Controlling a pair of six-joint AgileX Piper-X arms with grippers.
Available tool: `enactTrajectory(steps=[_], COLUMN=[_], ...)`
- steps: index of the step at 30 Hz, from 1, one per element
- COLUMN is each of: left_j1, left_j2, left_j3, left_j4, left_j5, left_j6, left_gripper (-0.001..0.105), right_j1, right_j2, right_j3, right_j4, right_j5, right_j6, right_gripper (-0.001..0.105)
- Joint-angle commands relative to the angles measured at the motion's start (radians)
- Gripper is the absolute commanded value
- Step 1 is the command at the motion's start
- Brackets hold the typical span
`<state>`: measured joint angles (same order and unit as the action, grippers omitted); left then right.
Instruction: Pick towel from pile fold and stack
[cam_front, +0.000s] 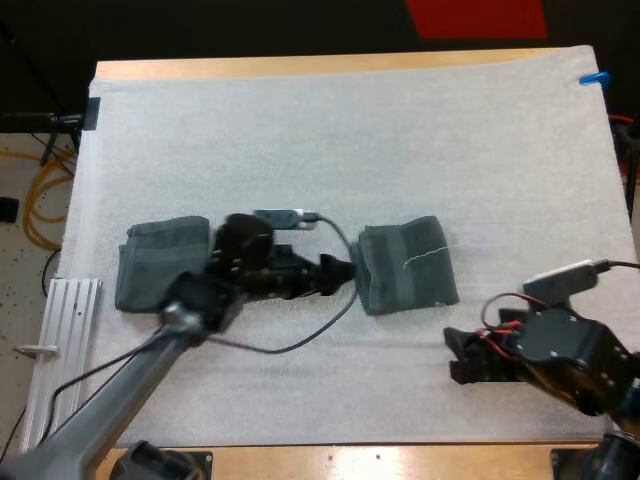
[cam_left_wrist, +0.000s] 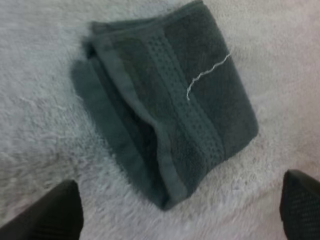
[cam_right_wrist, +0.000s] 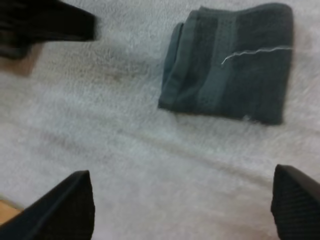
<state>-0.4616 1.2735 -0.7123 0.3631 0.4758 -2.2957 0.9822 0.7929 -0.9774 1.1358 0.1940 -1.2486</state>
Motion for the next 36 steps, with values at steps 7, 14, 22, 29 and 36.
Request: enactTrajectory(steps=[7,14,22,29,36], left_j1=[-0.063,-0.067,-0.075,-0.153,-0.201], left_j2=[0.224,0.373,0.472,0.507,0.542], left_j3=[-0.015,-0.086,-0.167,-0.223,-0.282], left_j4=[-0.152,-0.153,-0.092,-0.062,-0.027], left_j5=[-0.018,0.018,0.058,0.044,0.017], left_j6=[-0.144,-0.172,-0.233,-0.246,-0.251], left_gripper=[0.078,0.078,0.078,0.078,0.077], right_j1=[-0.131,-0.207,-0.211,-0.211,-0.211], right_j2=[0.060,0.061,0.061,0.061,0.061], right_j3=[0.000,0.000,0.000,0.000,0.000], right_j4=[-0.027,-0.034,-0.034,-0.034,-0.034], right_j5=[-0.150,-0.222,-0.230,-0.230,-0.230], right_j6=[-0.037,-0.080,-0.081,-0.081,-0.081], right_gripper=[0.071,0.071,0.071,0.071,0.071])
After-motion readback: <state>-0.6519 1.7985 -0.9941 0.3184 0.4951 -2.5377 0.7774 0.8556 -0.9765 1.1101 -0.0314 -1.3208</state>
